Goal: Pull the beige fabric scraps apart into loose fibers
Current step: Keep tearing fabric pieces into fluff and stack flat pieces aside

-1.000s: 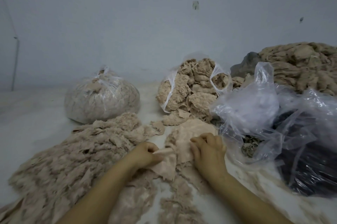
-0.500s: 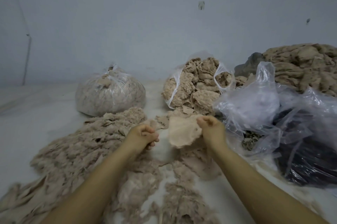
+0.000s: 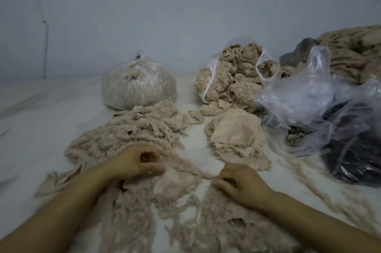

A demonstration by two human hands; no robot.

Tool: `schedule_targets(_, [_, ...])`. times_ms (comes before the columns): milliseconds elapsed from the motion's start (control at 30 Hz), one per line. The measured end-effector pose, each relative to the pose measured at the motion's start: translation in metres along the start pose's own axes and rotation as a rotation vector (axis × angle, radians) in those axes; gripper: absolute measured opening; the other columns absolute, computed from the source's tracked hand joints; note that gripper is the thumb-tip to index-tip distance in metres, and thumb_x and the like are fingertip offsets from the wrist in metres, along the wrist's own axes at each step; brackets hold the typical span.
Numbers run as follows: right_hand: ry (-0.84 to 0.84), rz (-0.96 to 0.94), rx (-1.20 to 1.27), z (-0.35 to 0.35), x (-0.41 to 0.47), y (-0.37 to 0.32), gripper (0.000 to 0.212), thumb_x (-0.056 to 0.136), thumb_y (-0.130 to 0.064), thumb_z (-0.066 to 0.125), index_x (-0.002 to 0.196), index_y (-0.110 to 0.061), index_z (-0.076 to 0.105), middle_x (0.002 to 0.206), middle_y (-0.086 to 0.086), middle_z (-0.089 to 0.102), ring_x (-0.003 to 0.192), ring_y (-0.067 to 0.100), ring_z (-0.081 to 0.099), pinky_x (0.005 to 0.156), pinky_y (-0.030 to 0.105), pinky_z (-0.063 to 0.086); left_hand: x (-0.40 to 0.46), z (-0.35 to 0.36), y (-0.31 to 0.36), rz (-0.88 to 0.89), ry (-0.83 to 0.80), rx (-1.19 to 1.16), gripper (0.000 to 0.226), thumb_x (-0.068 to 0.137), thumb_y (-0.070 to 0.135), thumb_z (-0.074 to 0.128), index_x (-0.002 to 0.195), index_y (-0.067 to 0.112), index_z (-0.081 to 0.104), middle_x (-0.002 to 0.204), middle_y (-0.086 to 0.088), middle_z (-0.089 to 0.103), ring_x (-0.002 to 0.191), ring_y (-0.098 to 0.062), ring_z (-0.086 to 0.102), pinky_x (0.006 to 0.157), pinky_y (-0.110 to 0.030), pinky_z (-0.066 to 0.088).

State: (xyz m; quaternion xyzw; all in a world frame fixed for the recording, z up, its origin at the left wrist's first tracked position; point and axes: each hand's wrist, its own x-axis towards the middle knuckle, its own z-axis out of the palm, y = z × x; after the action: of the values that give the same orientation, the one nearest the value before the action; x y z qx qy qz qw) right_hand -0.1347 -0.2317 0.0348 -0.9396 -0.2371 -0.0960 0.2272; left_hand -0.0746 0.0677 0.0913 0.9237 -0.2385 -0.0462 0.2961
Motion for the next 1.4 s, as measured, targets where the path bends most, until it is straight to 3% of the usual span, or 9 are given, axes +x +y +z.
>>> schedule_targets(133, [0.130, 0.085, -0.011, 0.004, 0.023, -0.013, 0.025, 0.094, -0.044, 0.055, 0.087, -0.023, 0.064, 0.083, -0.005, 0.061, 0.079, 0.012, 0.052, 0.075, 0.029, 0.043, -0.021, -0.003, -0.016, 0.031, -0.049, 0.058, 0.036, 0.064, 0.040, 0.083, 0.093, 0.022, 0.071, 0.101, 0.003, 0.067, 0.091, 0.000, 0.058, 0.082, -0.014, 0.044])
schedule_targets(333, [-0.115, 0.129, 0.165, 0.031, 0.048, -0.040, 0.031, 0.083, -0.052, 0.065, 0.101, -0.026, 0.067, 0.098, -0.002, 0.052, 0.094, 0.015, 0.047, 0.084, 0.029, 0.040, -0.021, 0.050, -0.022, 0.059, -0.079, 0.039, 0.033, 0.081, 0.034, 0.073, 0.110, 0.039, 0.060, 0.130, 0.014, 0.036, 0.126, 0.001, 0.030, 0.102, -0.016, 0.024])
schedule_targets(600, [0.074, 0.316, 0.446, 0.003, -0.014, -0.013, 0.016, 0.090, -0.022, 0.065, 0.077, -0.024, 0.054, 0.077, -0.005, 0.057, 0.069, 0.007, 0.051, 0.064, 0.021, 0.038, 0.002, 0.068, 0.005, 0.146, -0.064, -0.381, 0.009, 0.080, 0.015, 0.074, 0.088, 0.014, 0.072, 0.109, 0.003, 0.068, 0.106, -0.009, 0.062, 0.091, -0.021, 0.046])
schedule_targets(733, [0.235, 0.330, 0.715, -0.013, 0.005, -0.018, 0.020, 0.085, -0.008, 0.069, 0.075, -0.018, 0.055, 0.070, -0.004, 0.053, 0.057, -0.001, 0.047, 0.054, 0.014, 0.038, 0.011, 0.064, 0.020, 0.068, 0.267, -0.469, 0.011, 0.088, 0.029, 0.062, 0.082, 0.027, 0.071, 0.084, 0.007, 0.072, 0.080, -0.008, 0.066, 0.073, -0.026, 0.050])
schedule_targets(833, [0.256, 0.306, 0.824, -0.016, 0.032, -0.030, 0.024, 0.081, -0.003, 0.072, 0.075, -0.016, 0.054, 0.065, 0.000, 0.047, 0.055, 0.004, 0.041, 0.051, 0.014, 0.034, 0.019, 0.066, 0.032, -0.011, 0.325, -0.486, 0.031, 0.081, 0.048, 0.057, 0.101, 0.027, 0.068, 0.102, 0.009, 0.067, 0.094, -0.010, 0.063, 0.075, -0.021, 0.050])
schedule_targets(1067, [0.327, 0.421, 1.191, 0.006, 0.064, -0.039, 0.017, 0.080, 0.001, 0.072, 0.084, -0.010, 0.060, 0.070, 0.006, 0.058, 0.060, 0.011, 0.056, 0.057, 0.021, 0.049, 0.040, 0.073, 0.038, -0.236, 0.178, -1.315, 0.005, 0.088, 0.002, 0.057, 0.092, -0.001, 0.057, 0.094, -0.020, 0.065, 0.084, -0.026, 0.064, 0.076, -0.033, 0.055])
schedule_targets(1200, [0.385, 0.476, 1.123, 0.023, 0.057, -0.027, 0.010, 0.087, -0.009, 0.067, 0.079, -0.015, 0.068, 0.082, 0.003, 0.064, 0.076, 0.021, 0.054, 0.069, 0.033, 0.046, 0.049, 0.077, 0.031, -0.254, 0.102, -1.556, 0.025, 0.077, -0.009, 0.055, 0.103, -0.006, 0.053, 0.100, -0.024, 0.062, 0.094, -0.031, 0.063, 0.087, -0.038, 0.054])
schedule_targets(1267, [0.360, 0.439, 1.104, 0.027, 0.057, -0.027, 0.012, 0.086, -0.010, 0.068, 0.080, -0.020, 0.070, 0.078, -0.003, 0.066, 0.073, 0.018, 0.057, 0.065, 0.030, 0.050, 0.052, 0.077, 0.034, -0.258, 0.029, -1.472, 0.037, 0.077, 0.002, 0.063, 0.110, -0.013, 0.056, 0.108, -0.028, 0.061, 0.103, -0.035, 0.059, 0.098, -0.044, 0.047])
schedule_targets(1400, [0.545, 0.501, 1.157, 0.031, 0.061, -0.024, 0.010, 0.086, -0.006, 0.068, 0.081, -0.015, 0.066, 0.067, 0.000, 0.064, 0.057, 0.011, 0.057, 0.054, 0.023, 0.050, 0.057, 0.088, 0.040, -0.268, 0.176, -1.108, 0.024, 0.085, 0.020, 0.064, 0.098, 0.001, 0.070, 0.096, -0.016, 0.072, 0.085, -0.025, 0.070, 0.070, -0.031, 0.056])
